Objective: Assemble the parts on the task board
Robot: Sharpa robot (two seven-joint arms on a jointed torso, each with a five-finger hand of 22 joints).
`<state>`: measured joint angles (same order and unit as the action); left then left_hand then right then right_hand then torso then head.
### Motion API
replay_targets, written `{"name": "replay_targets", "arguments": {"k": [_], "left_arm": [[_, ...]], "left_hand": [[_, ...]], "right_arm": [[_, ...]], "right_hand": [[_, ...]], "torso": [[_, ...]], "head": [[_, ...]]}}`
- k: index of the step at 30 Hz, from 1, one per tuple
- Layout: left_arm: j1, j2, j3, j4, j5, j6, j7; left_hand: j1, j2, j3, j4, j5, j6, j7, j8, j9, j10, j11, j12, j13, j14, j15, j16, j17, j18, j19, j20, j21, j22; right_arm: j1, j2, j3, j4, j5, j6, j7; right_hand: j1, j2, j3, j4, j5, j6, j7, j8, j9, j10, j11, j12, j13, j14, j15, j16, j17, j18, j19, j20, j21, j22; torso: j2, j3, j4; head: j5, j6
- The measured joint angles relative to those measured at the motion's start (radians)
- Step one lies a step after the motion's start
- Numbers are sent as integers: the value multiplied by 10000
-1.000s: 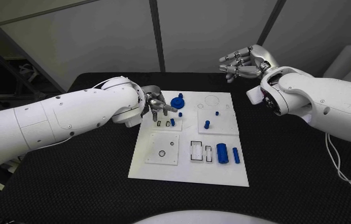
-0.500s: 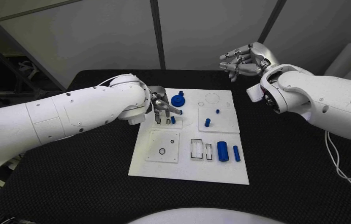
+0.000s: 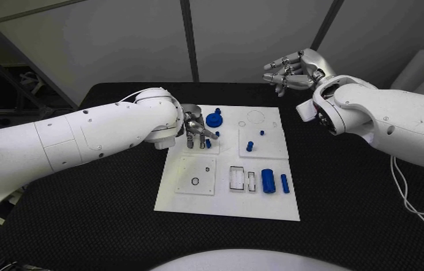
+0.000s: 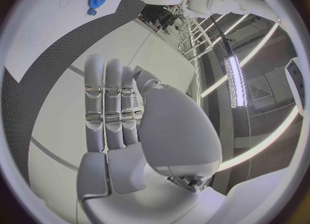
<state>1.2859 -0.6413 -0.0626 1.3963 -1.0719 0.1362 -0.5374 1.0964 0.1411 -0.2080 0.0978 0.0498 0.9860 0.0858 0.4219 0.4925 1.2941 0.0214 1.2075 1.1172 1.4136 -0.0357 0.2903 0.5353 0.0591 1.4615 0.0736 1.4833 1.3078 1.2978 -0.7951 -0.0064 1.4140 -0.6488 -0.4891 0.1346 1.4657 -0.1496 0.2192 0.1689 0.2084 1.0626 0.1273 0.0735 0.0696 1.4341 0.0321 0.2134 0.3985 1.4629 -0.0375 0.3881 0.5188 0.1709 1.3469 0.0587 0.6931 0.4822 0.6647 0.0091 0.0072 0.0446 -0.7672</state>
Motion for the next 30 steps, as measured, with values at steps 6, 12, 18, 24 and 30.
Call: {"name": "replay_targets", "arguments": {"k": [6, 12, 18, 24, 30], "left_arm": [[0, 42, -1, -24, -11, 137, -9], [0, 73, -4, -78, -17, 241, -14], [0, 124, -6, -124, -21, 322, -18], [1, 186, -13, -179, -24, 394, -21], [1, 233, -17, -241, -26, 446, -24]], "left_hand": [[123, 33, 69, -69, 0, 0, 0, 52, 110, 0, 0, 0, -1, 0, 0, -47, 43, 1, 0, 0, 0, -1], [247, 77, 155, -155, 0, -36, -36, 82, 235, 36, -36, -1, -1, 0, 0, -56, 79, 1, -1, 0, 0, -1], [387, 41, 246, -305, 0, -107, -36, 142, 386, 36, -36, -1, 17, 0, 0, -116, 127, 2, -1, -1, 0, -1], [561, 83, 413, -471, 0, -179, -36, 166, 513, 36, -36, -1, 17, 69, 0, -155, 169, -1, -1, -1, -1, -1], [713, 130, 538, -596, 0, -178, -36, 206, 607, 36, -36, -2, 16, 69, 0, -154, 202, 2, -1, -1, -1, -2]], "right_arm": [[0, 17, -2, -10, -21, -5, -21], [-1, 29, -2, -18, -27, -6, -36], [-1, 37, -3, -27, -31, -6, -45], [-1, 47, -4, -32, -34, -3, -54], [-1, 47, -4, -34, -37, 1, -66]], "right_hand": [[0, 0, -22, 22, 0, -63, 9, 0, 0, -71, 0, 36, 123, -35, 35, 0, 111, 0, -38, 38, 64, 42], [1, 0, -22, 22, 0, -63, 8, 0, 1, -105, 35, 36, 173, -70, 0, 38, 153, 1, -127, 50, 68, 56], [1, -1, -22, 22, 0, -98, 44, 0, 1, -141, -1, 36, 262, -107, 34, 37, 230, 0, -127, 50, 107, 95], [-40, 40, -53, 53, 0, -99, 44, 0, 1, -177, 35, 73, 314, -106, 34, 37, 276, 0, -195, 53, 107, 112], [-40, 40, -53, 54, 0, -130, 12, 0, 1, -177, 36, 72, 350, -106, 34, 37, 303, 0, -194, 53, 107, 112]], "torso": [[6, -2, 1], [11, -1, 1], [16, -1, 4], [19, -2, 4], [23, -2, 2]], "head": [[0, -36], [0, -61], [-15, -85], [-21, -114], [-32, -136]]}}
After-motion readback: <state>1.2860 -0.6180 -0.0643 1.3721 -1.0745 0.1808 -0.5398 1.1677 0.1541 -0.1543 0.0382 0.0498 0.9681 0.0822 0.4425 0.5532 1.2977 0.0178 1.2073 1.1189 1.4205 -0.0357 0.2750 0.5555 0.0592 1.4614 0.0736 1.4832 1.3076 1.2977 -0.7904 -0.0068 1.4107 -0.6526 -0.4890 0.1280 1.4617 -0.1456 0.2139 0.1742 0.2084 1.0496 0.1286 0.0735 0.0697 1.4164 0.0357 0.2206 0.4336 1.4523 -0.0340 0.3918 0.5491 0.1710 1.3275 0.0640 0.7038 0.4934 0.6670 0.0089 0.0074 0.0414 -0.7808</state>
